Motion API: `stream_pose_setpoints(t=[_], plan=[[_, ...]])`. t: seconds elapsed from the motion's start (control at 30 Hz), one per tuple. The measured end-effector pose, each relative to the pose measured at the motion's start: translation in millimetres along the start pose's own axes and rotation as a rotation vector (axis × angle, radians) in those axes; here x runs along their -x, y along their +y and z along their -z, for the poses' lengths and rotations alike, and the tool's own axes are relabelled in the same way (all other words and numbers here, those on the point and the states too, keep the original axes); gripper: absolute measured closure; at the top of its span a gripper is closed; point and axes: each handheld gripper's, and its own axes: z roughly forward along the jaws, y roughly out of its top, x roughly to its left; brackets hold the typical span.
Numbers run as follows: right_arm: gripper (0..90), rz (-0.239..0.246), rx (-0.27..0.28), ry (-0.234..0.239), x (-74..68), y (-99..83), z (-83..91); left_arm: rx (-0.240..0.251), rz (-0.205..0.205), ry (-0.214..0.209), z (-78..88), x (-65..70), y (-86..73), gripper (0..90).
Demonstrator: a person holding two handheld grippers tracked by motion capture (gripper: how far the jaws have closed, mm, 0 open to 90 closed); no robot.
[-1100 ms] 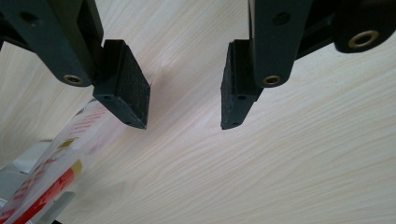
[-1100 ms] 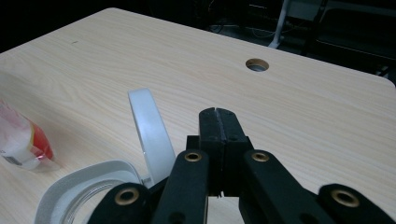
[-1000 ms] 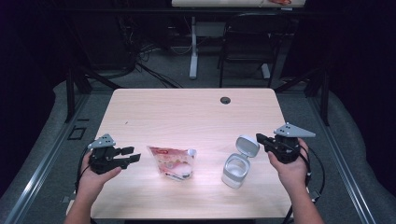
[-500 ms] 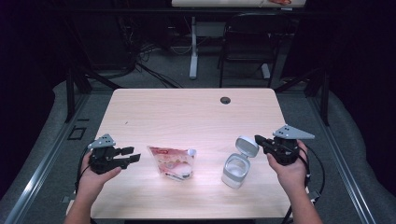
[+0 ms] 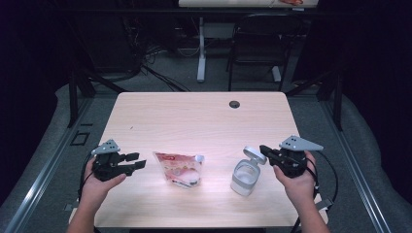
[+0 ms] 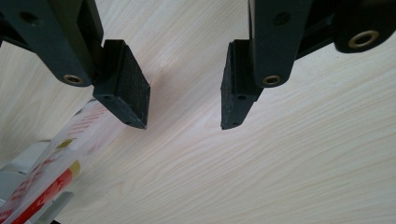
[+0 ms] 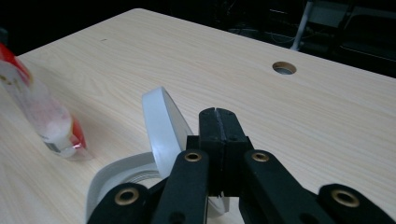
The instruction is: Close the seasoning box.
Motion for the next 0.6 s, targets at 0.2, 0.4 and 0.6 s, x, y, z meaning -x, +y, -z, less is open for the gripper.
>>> stream_pose_setpoints(t=[0.2,0.4,0.6], plan=[[90.0,0.020,0.012,0.039,-14.5,-0.6,0.9,0.000,-0.001,0.000,-0.1,0.2,0.0,52.8],[90.0,0.036,0.029,0.064,-28.5,-3.0,2.6,0.003,0.000,0.001,0.4,-0.1,-0.1,52.8],[90.0,0.051,0.018,0.061,-35.1,-10.0,0.8,0.001,-0.001,0.003,0.3,-0.1,-0.3,52.7]])
